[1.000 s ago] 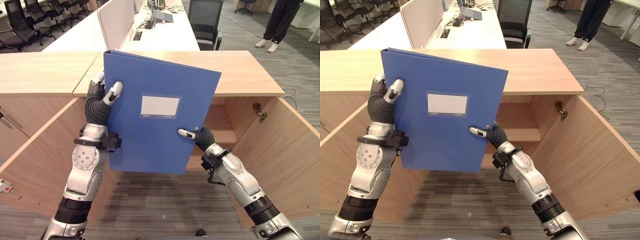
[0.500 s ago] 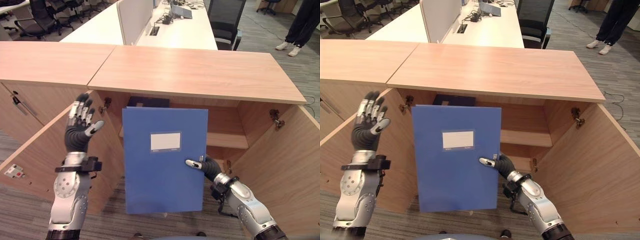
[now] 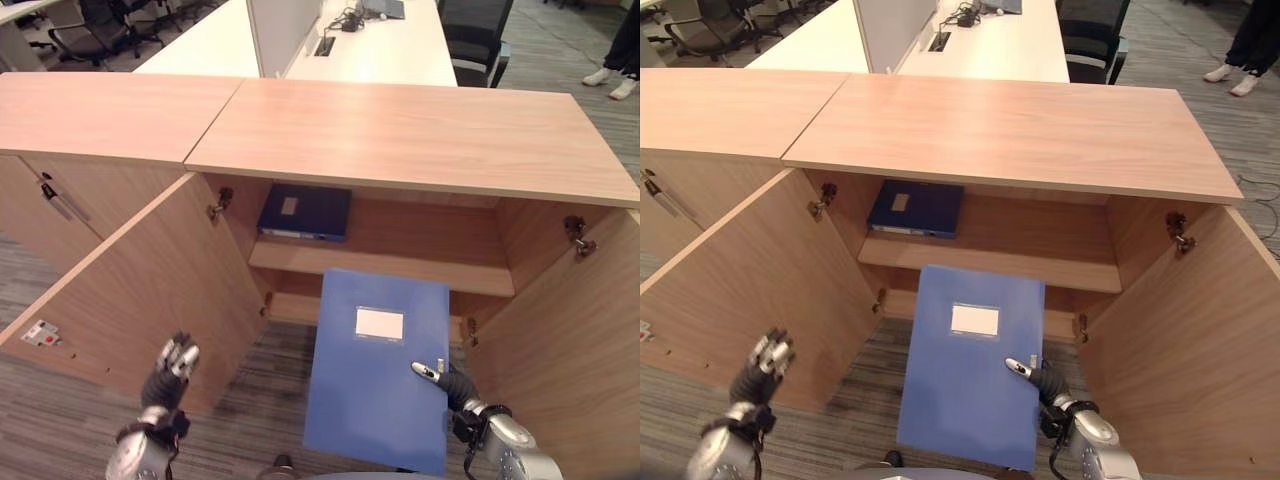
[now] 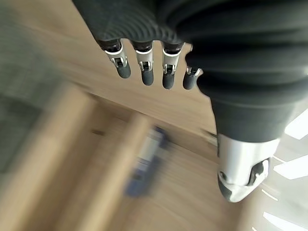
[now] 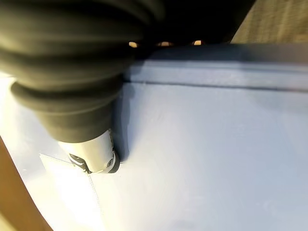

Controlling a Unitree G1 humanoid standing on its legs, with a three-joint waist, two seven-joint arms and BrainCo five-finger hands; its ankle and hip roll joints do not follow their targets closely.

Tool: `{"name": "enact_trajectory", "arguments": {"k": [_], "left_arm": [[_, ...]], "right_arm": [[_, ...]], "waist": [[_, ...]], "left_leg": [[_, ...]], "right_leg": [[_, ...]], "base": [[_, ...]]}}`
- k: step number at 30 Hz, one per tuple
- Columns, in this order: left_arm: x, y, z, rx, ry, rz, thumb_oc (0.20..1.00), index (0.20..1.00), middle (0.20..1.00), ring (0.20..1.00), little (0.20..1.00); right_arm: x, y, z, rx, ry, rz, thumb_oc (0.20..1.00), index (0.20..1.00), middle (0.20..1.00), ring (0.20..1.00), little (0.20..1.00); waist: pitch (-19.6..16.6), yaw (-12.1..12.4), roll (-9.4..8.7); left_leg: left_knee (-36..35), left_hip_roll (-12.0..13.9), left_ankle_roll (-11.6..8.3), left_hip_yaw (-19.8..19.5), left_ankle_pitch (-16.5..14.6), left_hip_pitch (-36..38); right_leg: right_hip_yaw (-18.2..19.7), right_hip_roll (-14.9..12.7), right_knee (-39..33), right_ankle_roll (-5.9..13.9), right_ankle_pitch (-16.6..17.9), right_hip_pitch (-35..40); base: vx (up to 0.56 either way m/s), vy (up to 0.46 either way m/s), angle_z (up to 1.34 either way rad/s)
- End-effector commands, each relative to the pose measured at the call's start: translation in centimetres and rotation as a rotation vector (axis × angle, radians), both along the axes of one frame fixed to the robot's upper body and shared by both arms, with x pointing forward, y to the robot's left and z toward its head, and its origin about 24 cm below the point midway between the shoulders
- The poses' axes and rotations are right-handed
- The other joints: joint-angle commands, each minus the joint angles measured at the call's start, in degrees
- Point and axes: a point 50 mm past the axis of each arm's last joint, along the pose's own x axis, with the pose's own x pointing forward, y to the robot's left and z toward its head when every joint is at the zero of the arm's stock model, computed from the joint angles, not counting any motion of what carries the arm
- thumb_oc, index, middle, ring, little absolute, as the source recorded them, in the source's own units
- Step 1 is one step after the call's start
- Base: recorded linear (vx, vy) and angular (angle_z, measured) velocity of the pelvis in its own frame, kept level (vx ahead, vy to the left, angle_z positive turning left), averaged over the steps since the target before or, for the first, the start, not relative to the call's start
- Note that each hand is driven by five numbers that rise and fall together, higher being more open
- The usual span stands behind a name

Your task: Put the empty folder in the office cabinet

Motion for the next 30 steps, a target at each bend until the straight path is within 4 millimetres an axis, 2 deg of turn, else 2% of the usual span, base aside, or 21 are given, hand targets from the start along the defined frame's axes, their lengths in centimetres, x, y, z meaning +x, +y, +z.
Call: {"name": "enact_trajectory", "arguments": {"k": [1,2,3,5,6,7,9,11,12,13,14,15,16,19,21,24,26,27,28,29,30], "left_arm": [[1.7,0.5,1.9,0.154,-0.052,-0.222,1.0,1.0,1.0,1.0,1.0],[0.7,0.2,0.7,0.17,0.026,-0.286,1.0,1.0,1.0,1.0,1.0],[0.8,0.2,0.7,0.17,0.025,-0.287,1.0,1.0,1.0,1.0,1.0],[-0.4,-0.1,-0.8,0.176,0.119,-0.339,1.0,1.0,1.0,1.0,1.0],[-1.7,-0.5,-2.4,0.196,0.221,-0.397,1.0,1.0,1.0,1.0,1.0],[-1.6,-0.6,-2.4,0.197,0.219,-0.399,1.0,1.0,1.0,1.0,1.0],[-1.9,-1.3,-3.4,0.206,0.275,-0.446,1.0,1.0,1.0,1.0,1.0],[-1.9,-2.0,-4.1,0.23,0.312,-0.487,1.0,1.0,1.0,1.0,1.0],[-2.0,-2.5,-4.9,0.231,0.357,-0.498,1.0,1.0,1.0,1.0,1.0],[-1.9,-2.5,-4.9,0.231,0.355,-0.498,1.0,1.0,1.0,1.0,1.0],[-2.1,-2.7,-5.2,0.236,0.372,-0.502,1.0,1.0,1.0,1.0,1.0],[-2.2,-2.9,-5.5,0.242,0.395,-0.499,1.0,1.0,1.0,1.0,1.0],[-2.1,-2.9,-5.5,0.242,0.393,-0.499,1.0,1.0,1.0,1.0,1.0],[-2.5,-3.1,-6.2,0.255,0.444,-0.514,1.0,1.0,1.0,1.0,1.0],[-2.8,-3.3,-6.6,0.271,0.47,-0.534,1.0,1.0,1.0,1.0,1.0],[-3.7,-3.0,-7.3,0.3,0.531,-0.522,1.0,1.0,1.0,1.0,1.0],[-5.2,-2.8,-7.9,0.298,0.593,-0.487,1.0,1.0,1.0,1.0,1.0],[-6.0,-2.6,-8.2,0.291,0.631,-0.464,1.0,1.0,1.0,1.0,1.0],[-6.1,-2.5,-8.2,0.292,0.632,-0.462,1.0,1.0,1.0,1.0,1.0],[-6.4,-2.2,-8.3,0.3,0.657,-0.463,1.0,1.0,1.0,1.0,1.0],[-6.4,-1.3,-8.2,0.344,0.686,-0.479,1.0,1.0,1.0,1.0,1.0]], "right_arm": [[3.9,0.6,3.1,0.079,-0.223,-0.098,0.2,0.2,0.2,0.2,0.2],[4.6,0.4,3.3,0.075,-0.24,-0.142,0.2,0.2,0.2,0.2,0.2],[4.6,0.4,3.3,0.075,-0.241,-0.143,0.2,0.2,0.2,0.2,0.2],[5.3,-0.2,3.4,0.067,-0.245,-0.204,0.2,0.2,0.2,0.2,0.2],[6.5,-0.8,4.0,0.064,-0.274,-0.28,0.2,0.2,0.2,0.2,0.2],[6.6,-0.8,4.0,0.063,-0.276,-0.282,0.2,0.2,0.2,0.2,0.2],[8.2,-1.3,5.0,0.083,-0.315,-0.361,0.2,0.2,0.2,0.2,0.2],[9.2,-2.4,6.2,0.074,-0.361,-0.44,0.2,0.2,0.2,0.2,0.2],[10.1,-3.2,7.4,0.091,-0.402,-0.515,0.2,0.2,0.2,0.2,0.2],[10.2,-3.3,7.4,0.09,-0.404,-0.515,0.2,0.2,0.2,0.2,0.2],[10.6,-3.8,7.9,0.093,-0.418,-0.548,0.2,0.2,0.2,0.2,0.2],[11.4,-4.9,9.2,0.088,-0.453,-0.608,0.2,0.2,0.2,0.2,0.2],[11.4,-4.9,9.3,0.088,-0.454,-0.608,0.2,0.2,0.2,0.2,0.2],[12.6,-5.8,11.0,0.12,-0.505,-0.695,0.2,0.2,0.2,0.2,0.2],[13.3,-5.6,11.5,0.133,-0.517,-0.705,0.2,0.2,0.2,0.2,0.2],[14.2,-4.3,12.0,0.178,-0.525,-0.699,0.2,0.2,0.2,0.2,0.2],[14.2,-2.6,11.4,0.213,-0.509,-0.659,0.2,0.2,0.2,0.2,0.2],[14.0,-1.9,11.1,0.22,-0.5,-0.646,0.2,0.2,0.2,0.2,0.2],[14.0,-1.8,11.0,0.221,-0.498,-0.645,0.2,0.2,0.2,0.2,0.2],[14.0,-1.5,10.7,0.225,-0.489,-0.649,0.2,0.2,0.2,0.2,0.2],[14.0,-0.7,10.2,0.252,-0.46,-0.647,0.2,0.2,0.2,0.2,0.2]], "waist": [[-0.1,1.1,-0.75],[-0.1,1.3,-0.46],[-0.1,1.3,-0.44],[0.0,1.7,-0.1],[0.3,2.4,0.21],[0.4,2.5,0.24],[1.4,3.3,0.64],[2.9,3.9,1.28],[3.9,4.0,1.71],[3.9,4.0,1.78],[4.1,4.0,2.03],[4.9,4.3,2.76],[4.9,4.3,2.8],[4.9,5.5,3.33],[4.7,6.5,3.12],[4.6,8.3,3.28],[3.8,9.6,3.18],[3.7,10.5,2.67],[3.9,10.4,2.42],[3.9,10.8,1.46],[4.1,10.7,-1.29]], "left_leg": [[0.1,0.1,-0.83,-0.8,1.5,-1.2],[0.1,0.1,-0.83,-1.2,2.0,-2.0],[0.1,0.1,-0.84,-1.2,2.0,-2.0],[0.1,0.5,-1.01,-1.5,2.3,-2.4],[0.1,0.9,-1.24,-1.8,2.6,-2.7],[0.1,0.9,-1.26,-1.9,2.6,-2.8],[1.1,1.6,-1.62,-2.5,3.0,-4.1],[5.6,2.3,-2.6,-2.8,3.7,-7.9],[10.6,3.1,-3.45,-1.5,3.2,-11.4],[11.0,3.2,-3.48,-1.7,3.0,-11.7],[13.2,4.0,-3.57,-0.1,3.2,-13.3],[14.6,5.8,-3.92,2.8,5.6,-16.6],[14.6,5.8,-3.93,2.8,5.6,-16.7],[8.3,7.3,-3.85,5.5,10.9,-20.7],[2.2,7.3,-3.82,6.1,11.9,-22.5],[1.4,8.5,-4.74,3.3,12.3,-25.7],[1.3,8.1,-5.0,-0.4,12.2,-24.6],[1.4,7.4,-4.52,-1.5,13.3,-24.1],[1.5,7.3,-4.69,-1.4,13.1,-23.8],[1.8,6.9,-4.08,-0.8,13.3,-23.4],[4.7,4.4,-0.98,0.3,11.2,-22.7]], "right_leg": [[3.7,0.4,2.6,2.96,-6.7,3.1],[3.4,0.5,2.4,2.88,-6.5,2.7],[3.4,0.6,2.4,2.87,-6.5,2.7],[3.3,0.8,2.1,2.76,-6.5,2.6],[3.2,1.4,1.5,2.58,-6.7,2.7],[3.1,1.4,1.5,2.55,-6.7,2.6],[3.4,1.7,1.0,2.37,-7.0,2.4],[2.8,1.6,0.6,1.75,-7.9,2.4],[1.8,1.4,0.2,1.0,-9.0,3.0],[1.8,1.5,0.2,0.96,-9.1,2.9],[0.8,1.6,0.0,0.61,-9.8,3.4],[-0.7,1.6,0.0,0.53,-11.0,4.1],[-0.7,1.7,0.0,0.5,-11.0,4.0],[-2.1,1.4,0.0,1.76,-10.4,3.8],[-2.3,1.1,0.0,2.62,-10.6,3.3],[-0.6,1.5,0.0,3.23,-11.6,3.4],[2.1,2.4,0.0,3.55,-12.7,4.8],[3.4,2.5,0.0,3.31,-13.0,6.0],[3.4,2.3,0.0,3.27,-13.3,6.3],[3.6,1.9,0.1,3.16,-13.1,7.3],[5.4,-0.6,7.6,3.85,-14.2,5.6]], "base": [[-0.04,-0.034,0.07],[-0.03,-0.022,0.04],[-0.04,-0.024,0.03],[-0.02,-0.049,0.1],[-0.02,-0.051,0.2],[-0.04,-0.055,0.19],[-0.08,-0.042,0.08],[-0.14,-0.015,0.22],[-0.13,0.011,0.58],[-0.07,0.013,0.76],[-0.06,0.051,0.73],[-0.06,0.051,0.63],[-0.04,0.076,0.52],[0.05,0.105,0.4],[0.13,0.127,0.32],[0.21,0.12,0.0],[0.39,0.153,-0.52],[0.33,0.128,-0.71],[0.28,0.124,-0.47],[0.32,0.223,-0.23],[0.3,0.248,0.01]]}}
